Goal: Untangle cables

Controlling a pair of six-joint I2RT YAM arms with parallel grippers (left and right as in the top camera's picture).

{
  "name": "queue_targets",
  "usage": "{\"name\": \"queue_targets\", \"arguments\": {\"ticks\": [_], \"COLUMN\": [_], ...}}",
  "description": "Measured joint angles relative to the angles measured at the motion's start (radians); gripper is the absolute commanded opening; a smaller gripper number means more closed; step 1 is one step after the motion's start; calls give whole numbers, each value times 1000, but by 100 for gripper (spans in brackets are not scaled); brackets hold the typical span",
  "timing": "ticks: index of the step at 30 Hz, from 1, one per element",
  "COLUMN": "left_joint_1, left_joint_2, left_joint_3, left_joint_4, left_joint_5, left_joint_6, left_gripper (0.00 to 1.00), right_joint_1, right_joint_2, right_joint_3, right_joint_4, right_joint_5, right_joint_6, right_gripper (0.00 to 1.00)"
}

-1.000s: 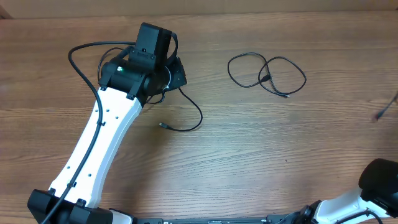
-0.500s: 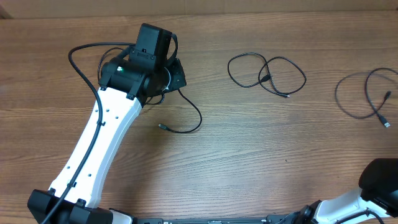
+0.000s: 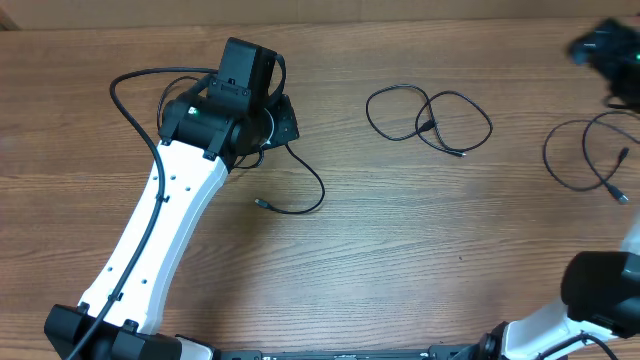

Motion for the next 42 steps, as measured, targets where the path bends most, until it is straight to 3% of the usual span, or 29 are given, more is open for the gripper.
{"name": "queue_targets", "arguments": {"ticks": [6,19,27,42], "left_joint_1": [0,0,0,0], "left_joint_2": [0,0,0,0], "left_joint_3": [0,0,0,0], "left_joint_4": [-3,-3,-7,-36], "left_joint_5": [0,0,0,0], "left_joint_6": [0,0,0,0], "left_gripper": [4,4,4,4], "right_joint_1": [157,373,456,472], "right_joint_2": [0,50,121,317], "right_joint_3": [-174,-494,-541,-549], "right_joint_4": [109,528,670,745], "right_joint_5": [-6,82,180,275], "right_joint_6": [-117,-171,-173,-153], "right_gripper": [100,100,100,100]}}
